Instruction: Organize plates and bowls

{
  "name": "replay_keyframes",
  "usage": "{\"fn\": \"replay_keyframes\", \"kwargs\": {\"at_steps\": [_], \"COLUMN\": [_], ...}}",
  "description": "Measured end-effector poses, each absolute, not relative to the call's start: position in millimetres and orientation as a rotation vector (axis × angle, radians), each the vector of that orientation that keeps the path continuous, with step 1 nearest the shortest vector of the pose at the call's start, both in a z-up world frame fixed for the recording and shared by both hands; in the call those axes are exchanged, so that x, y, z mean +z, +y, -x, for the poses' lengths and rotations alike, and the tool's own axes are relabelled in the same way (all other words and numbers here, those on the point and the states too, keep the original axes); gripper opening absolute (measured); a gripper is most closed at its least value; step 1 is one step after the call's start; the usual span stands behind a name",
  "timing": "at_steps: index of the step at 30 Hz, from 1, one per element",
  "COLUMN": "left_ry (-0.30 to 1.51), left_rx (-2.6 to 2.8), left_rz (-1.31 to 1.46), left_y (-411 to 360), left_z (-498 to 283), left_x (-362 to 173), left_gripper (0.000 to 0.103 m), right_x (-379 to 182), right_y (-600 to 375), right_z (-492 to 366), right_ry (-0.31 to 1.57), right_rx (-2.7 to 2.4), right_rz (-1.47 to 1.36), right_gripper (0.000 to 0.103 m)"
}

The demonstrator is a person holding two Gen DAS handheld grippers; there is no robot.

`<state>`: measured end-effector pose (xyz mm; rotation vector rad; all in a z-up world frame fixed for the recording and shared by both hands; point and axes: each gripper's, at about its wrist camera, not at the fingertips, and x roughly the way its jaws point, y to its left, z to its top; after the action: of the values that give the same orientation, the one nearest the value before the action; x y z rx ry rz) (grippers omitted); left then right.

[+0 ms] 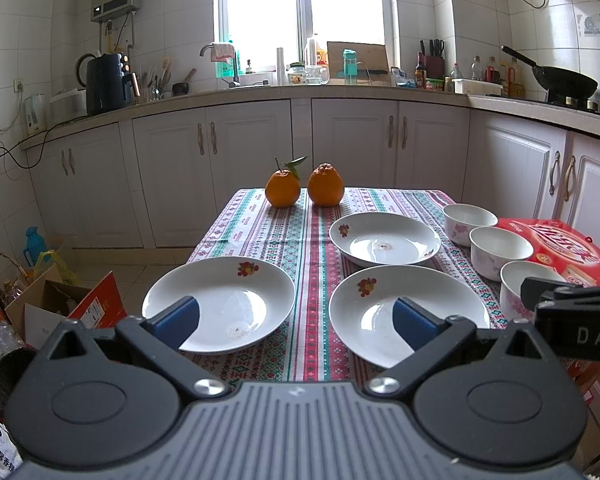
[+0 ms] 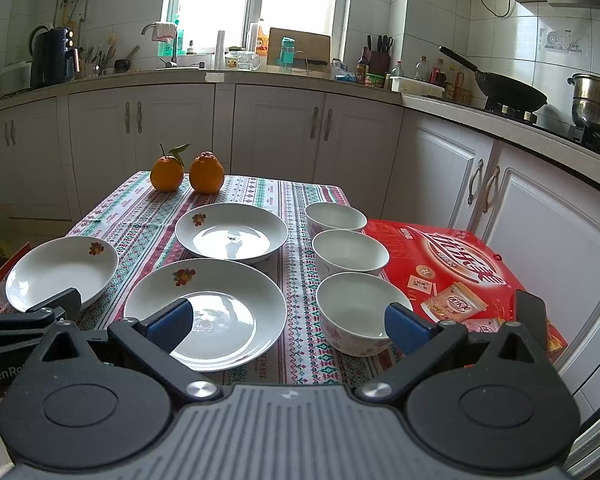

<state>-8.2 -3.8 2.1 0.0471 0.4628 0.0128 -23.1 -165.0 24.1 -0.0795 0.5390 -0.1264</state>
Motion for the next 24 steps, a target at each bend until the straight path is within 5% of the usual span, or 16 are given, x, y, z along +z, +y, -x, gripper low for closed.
{"fn": "replay_keyframes", "kwargs": {"at_steps": [24], "left_ry": [0.454], "left_rx": [0.0], "left_rz": [-0.061], "left_y": [0.8], "left_z": [2.2], "left_x": [1.3], "left_gripper": [0.102], "right_x": [28.3], "right_y": [-165.6], "right_z": [10.9], "right_ry": [0.557], "right_rx": [-0.053], "right_rz": [0.072], "right_gripper": [0.103]}}
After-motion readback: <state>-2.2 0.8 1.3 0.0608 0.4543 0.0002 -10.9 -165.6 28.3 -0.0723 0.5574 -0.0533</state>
